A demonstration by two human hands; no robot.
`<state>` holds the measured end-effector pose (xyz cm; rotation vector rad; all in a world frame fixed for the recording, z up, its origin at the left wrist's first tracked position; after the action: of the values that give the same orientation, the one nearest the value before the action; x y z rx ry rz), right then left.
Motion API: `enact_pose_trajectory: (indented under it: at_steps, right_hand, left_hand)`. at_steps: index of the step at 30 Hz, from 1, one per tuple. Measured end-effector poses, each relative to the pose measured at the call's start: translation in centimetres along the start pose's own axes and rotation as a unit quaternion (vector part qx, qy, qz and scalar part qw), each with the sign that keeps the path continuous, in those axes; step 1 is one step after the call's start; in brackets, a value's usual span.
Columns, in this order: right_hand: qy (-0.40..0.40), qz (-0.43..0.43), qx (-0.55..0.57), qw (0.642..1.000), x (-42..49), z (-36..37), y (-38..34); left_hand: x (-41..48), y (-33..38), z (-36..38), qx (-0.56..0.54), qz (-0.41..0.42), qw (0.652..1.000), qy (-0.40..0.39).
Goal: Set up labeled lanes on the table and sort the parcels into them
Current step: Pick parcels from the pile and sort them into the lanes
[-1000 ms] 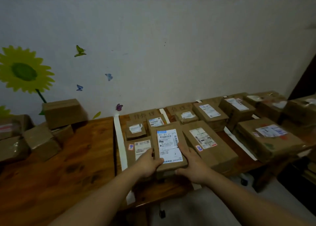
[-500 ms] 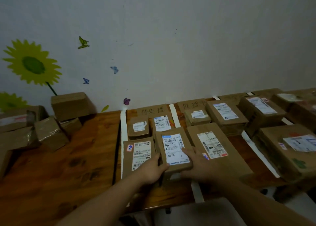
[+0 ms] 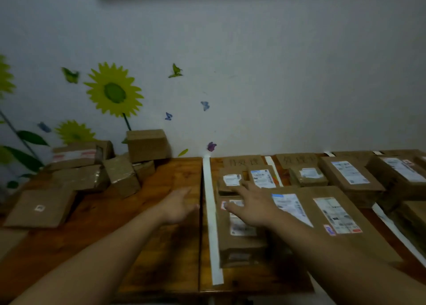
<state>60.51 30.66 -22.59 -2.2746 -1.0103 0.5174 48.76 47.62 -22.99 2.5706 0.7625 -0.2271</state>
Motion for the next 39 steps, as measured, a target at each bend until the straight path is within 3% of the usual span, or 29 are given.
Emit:
enact_pose_trajectory:
  at_steps: [9, 15, 23, 28, 33, 39]
  right_hand:
    - [-0.042, -0.008, 0.015, 0.999, 7.3, 9.1, -14.0]
    - [-0.081, -0.006, 0.013, 0.997, 11.7, 14.5, -19.8]
    - [-0.1, 0.006, 0.042, 0.994, 21.7, 19.3, -23.0]
    - [-0.126, 0.045, 0.135, 0.982, 29.4, 23.7, -23.4]
    - [-0.129, 0.056, 0.218, 0.966, 34.6, 27.5, -22.9]
    - [-0.167, 0.159, 0.303, 0.925, 36.0, 30.9, -21.0]
  left_hand:
    - [-2.5, -19.5, -10.9, -0.021, -0.06, 0.997, 0.034]
    - [-2.6, -27.6, -14.3, -0.077, -0.083, 0.993, 0.046]
    - [4.0, -33.5, -14.5, -0.142, -0.119, 0.983, 0.014]
    - [10.7, -36.0, -13.4, -0.178, -0.147, 0.973, -0.027]
    - [16.5, -38.2, -10.8, -0.317, -0.192, 0.928, -0.043]
    - [18.3, -38.7, -6.8, -0.393, -0.257, 0.879, -0.086]
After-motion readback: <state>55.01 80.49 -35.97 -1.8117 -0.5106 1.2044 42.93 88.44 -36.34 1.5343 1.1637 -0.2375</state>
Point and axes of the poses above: each hand's wrist, its own x-axis towards the middle knuckle, its own z-axis out of the palm, y = z × x, the point moved 8 cm from there along x, towards the middle knuckle, and after that the axes turned 13 degrees about x, right-handed, at the moved point
